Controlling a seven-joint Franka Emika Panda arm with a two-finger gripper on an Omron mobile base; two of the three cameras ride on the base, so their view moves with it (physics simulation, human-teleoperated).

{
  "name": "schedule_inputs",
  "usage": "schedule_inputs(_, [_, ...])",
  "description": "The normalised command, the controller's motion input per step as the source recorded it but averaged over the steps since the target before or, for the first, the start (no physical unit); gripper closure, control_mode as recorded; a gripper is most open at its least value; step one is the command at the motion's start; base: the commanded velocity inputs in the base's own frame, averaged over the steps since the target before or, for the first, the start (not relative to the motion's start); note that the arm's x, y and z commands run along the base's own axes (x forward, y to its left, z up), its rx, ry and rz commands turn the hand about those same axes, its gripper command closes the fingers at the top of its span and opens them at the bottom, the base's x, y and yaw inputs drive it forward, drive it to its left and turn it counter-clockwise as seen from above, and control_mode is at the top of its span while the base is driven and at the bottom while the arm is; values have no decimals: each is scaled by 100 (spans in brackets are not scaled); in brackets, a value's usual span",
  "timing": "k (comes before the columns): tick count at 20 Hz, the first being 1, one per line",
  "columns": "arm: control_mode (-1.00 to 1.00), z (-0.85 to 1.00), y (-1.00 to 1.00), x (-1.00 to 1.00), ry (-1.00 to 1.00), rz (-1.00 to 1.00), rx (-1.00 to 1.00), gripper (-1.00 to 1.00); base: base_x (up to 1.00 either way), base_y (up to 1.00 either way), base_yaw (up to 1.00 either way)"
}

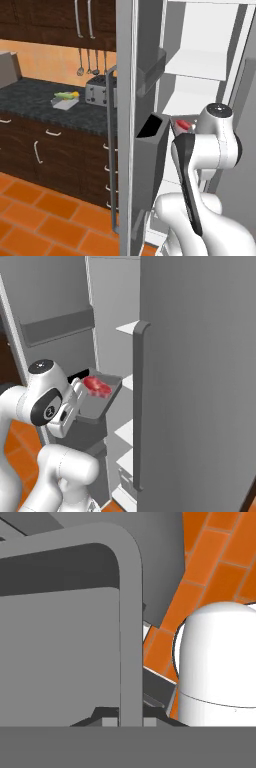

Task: Take the meat container that has the steak and place it on the second highest rack of the freezer. Then take the vegetable container that has the corns and place it on the highest rack of the freezer.

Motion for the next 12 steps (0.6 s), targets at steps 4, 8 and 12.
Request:
schedule_inputs(4, [100, 0, 0, 0, 0, 0, 0, 100, 33, 2, -12])
schedule_inputs(8, [100, 0, 0, 0, 0, 0, 0, 100, 21, 0, -13])
schedule_inputs(12, [100, 0, 0, 0, 0, 0, 0, 100, 6, 0, -5])
